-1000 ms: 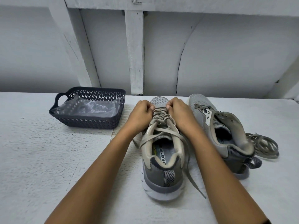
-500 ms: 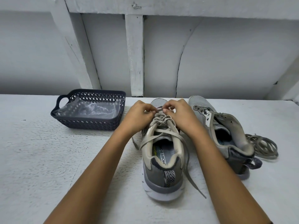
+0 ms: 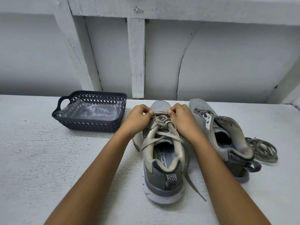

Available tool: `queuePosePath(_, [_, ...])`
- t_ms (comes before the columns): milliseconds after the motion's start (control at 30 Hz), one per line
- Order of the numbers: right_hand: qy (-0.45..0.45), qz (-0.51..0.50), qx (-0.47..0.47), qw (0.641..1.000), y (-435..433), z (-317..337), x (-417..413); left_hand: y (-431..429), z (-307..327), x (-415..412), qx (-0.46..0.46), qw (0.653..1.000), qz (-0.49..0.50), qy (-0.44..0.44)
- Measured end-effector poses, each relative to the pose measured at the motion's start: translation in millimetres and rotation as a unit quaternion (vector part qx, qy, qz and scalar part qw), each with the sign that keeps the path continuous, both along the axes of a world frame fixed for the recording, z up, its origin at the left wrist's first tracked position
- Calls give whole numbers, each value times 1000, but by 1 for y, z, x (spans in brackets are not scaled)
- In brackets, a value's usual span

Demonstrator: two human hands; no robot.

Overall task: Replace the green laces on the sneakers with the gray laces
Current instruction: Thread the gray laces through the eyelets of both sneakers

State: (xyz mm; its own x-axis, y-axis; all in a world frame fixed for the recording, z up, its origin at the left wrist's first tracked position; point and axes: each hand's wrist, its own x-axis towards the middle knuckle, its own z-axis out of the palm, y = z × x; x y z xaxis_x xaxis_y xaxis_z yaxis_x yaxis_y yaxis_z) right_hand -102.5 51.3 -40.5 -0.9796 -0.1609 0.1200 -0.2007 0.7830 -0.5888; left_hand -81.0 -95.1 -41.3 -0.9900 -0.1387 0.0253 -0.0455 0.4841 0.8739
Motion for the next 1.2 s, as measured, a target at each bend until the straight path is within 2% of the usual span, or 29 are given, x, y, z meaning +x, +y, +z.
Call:
queuePosePath(200, [26,0,-50,998,3,5,1,-9,7,1,-1,999,-29,27])
queuePosePath(300, [-1,28,-39,999,5,10,3,-5,12,3,-87,993,-76,14])
queuePosePath(367, [-15,43,-25,999,5,13,3,-2,12,3,-106,991,-83,13])
queuePosePath(500, [-36,52,-37,997,3,15,5,-1,11,4,-85,994,-71,13])
queuePosePath(633, [-30,20,-51,998,2,11,5,1,11,5,-103,993,-46,22])
queuePosePath(833, [-36,-8,-12,999,3,13,6,-8,11,3,-3,998,-31,-53])
queuePosePath(1033, [-16,5,-47,999,7,22,11,-13,16,6,-20,997,-69,-9])
queuePosePath(1133, [-29,34,-7,999,8,27,13,-9,23,10,-54,993,-99,-33])
queuePosePath(1200, [-39,47,-13,998,9,29,13,-8,26,12,-62,993,-95,-42])
